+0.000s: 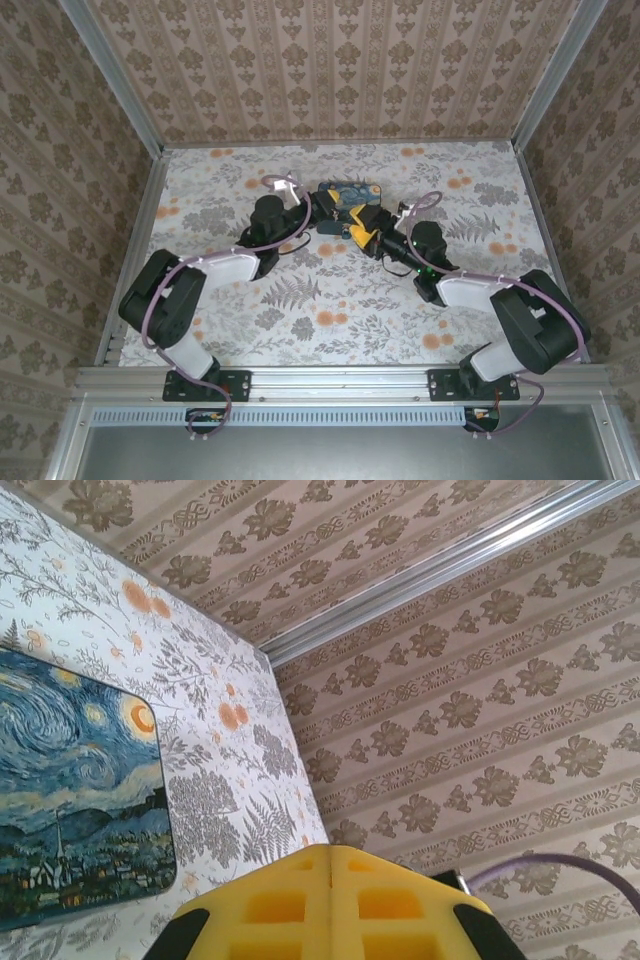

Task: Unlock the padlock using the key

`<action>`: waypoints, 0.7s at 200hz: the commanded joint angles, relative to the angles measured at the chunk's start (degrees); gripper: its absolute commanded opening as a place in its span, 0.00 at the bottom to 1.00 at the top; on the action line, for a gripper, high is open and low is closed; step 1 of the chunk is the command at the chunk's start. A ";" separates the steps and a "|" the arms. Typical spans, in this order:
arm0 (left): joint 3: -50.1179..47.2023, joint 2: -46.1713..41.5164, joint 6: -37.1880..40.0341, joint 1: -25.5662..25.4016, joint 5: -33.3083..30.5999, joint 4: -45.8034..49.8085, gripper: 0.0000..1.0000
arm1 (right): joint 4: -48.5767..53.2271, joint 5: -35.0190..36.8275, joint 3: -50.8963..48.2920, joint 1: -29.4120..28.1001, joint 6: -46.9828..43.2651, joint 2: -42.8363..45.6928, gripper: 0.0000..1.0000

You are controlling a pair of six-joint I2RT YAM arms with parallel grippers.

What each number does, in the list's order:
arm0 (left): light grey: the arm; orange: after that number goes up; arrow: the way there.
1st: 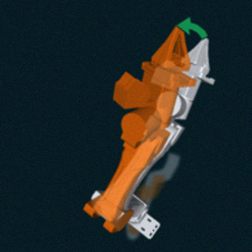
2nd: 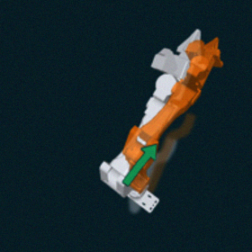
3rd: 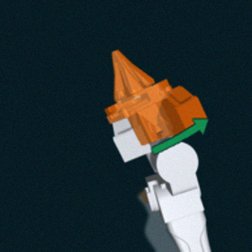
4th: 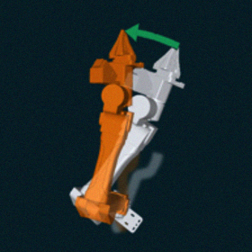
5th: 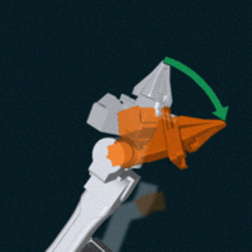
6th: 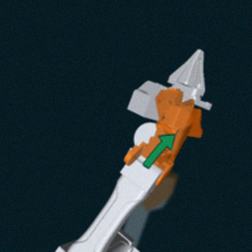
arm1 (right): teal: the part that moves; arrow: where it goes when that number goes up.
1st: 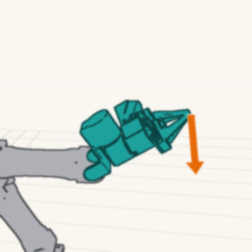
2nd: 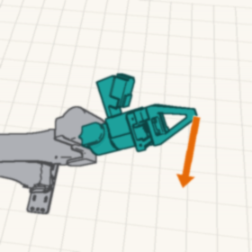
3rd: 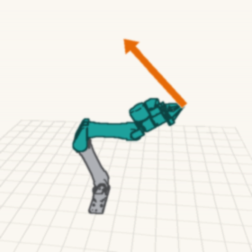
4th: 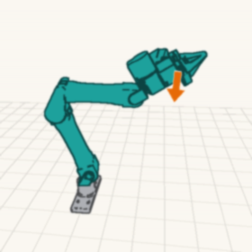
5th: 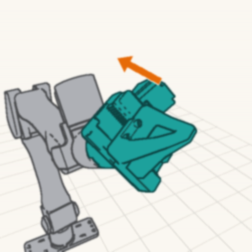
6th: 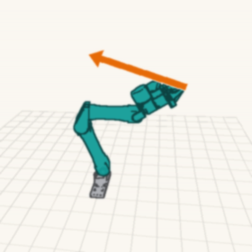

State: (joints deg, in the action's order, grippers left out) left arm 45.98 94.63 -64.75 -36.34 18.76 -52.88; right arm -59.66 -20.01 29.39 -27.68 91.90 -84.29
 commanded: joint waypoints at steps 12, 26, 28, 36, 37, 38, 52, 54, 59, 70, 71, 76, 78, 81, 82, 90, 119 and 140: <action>-1.04 2.96 -1.57 -0.16 -1.62 -8.95 0.00 | -6.83 7.36 1.54 -3.02 7.38 -4.37 0.66; -1.37 3.16 -1.43 -0.40 -1.93 -9.29 0.00 | -7.23 7.82 3.12 -4.07 7.51 -5.88 0.66; -1.40 3.16 -1.39 -0.40 -2.03 -9.49 0.00 | -7.20 7.98 3.31 -4.21 7.55 -6.06 0.66; -1.74 3.22 -1.51 -0.49 -2.19 -10.02 0.00 | -7.23 8.87 3.63 -4.63 7.59 -6.70 0.65; -1.80 3.21 -1.56 -0.49 -2.22 -10.03 0.00 | -7.27 8.95 3.65 -4.69 7.59 -6.78 0.65; -1.83 3.20 -1.58 -0.44 -2.23 -10.04 0.00 | -7.29 9.03 3.70 -4.72 7.64 -6.81 0.65; -2.34 3.20 -1.70 -0.58 -2.42 -10.96 0.00 | -8.24 10.25 4.09 -5.01 8.09 -8.11 0.64; -2.37 3.24 -1.65 -0.58 -2.42 -11.04 0.00 | -8.45 10.39 4.16 -5.01 8.25 -8.26 0.64; -2.46 3.19 -1.78 -0.58 -2.50 -11.08 0.00 | -9.03 10.80 4.34 -5.08 8.55 -8.83 0.63; -2.52 3.20 -1.78 -0.69 -2.50 -11.15 0.00 | -10.65 11.22 4.98 -5.10 9.29 -10.16 0.62; -2.50 3.19 -1.78 -0.72 -2.50 -11.21 0.00 | -10.65 11.22 4.98 -5.10 9.29 -10.16 0.62; -2.56 3.31 -1.78 -0.75 -2.50 -11.28 0.00 | -11.31 11.34 5.33 -5.10 9.67 -10.65 0.62; -2.60 3.31 -1.78 -0.80 -2.50 -11.28 0.00 | -11.45 11.38 5.42 -5.10 9.76 -10.88 0.62; -2.63 3.31 -1.78 -0.82 -2.50 -11.29 0.00 | -11.62 11.46 5.55 -5.17 9.81 -11.11 0.61; -2.59 3.29 -1.78 -0.79 -2.50 -11.28 0.00 | -11.71 11.47 5.66 -5.18 9.89 -11.18 0.61; -2.57 3.36 -1.86 -0.93 -2.50 -11.39 0.00 | -12.13 11.72 6.06 -5.19 10.17 -11.78 0.61; -2.73 3.46 -1.94 -1.18 -2.59 -11.99 0.00 | -13.43 12.59 7.00 -5.30 11.08 -13.80 0.59; -2.72 3.68 -2.21 -1.21 -2.59 -12.29 0.00 | -14.33 12.96 7.31 -5.37 11.61 -14.79 0.57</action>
State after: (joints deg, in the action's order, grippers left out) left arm 43.75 97.89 -66.19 -37.15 16.43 -61.87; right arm -69.69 -9.28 35.11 -32.60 101.82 -97.62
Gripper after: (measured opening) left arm 0.047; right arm 0.580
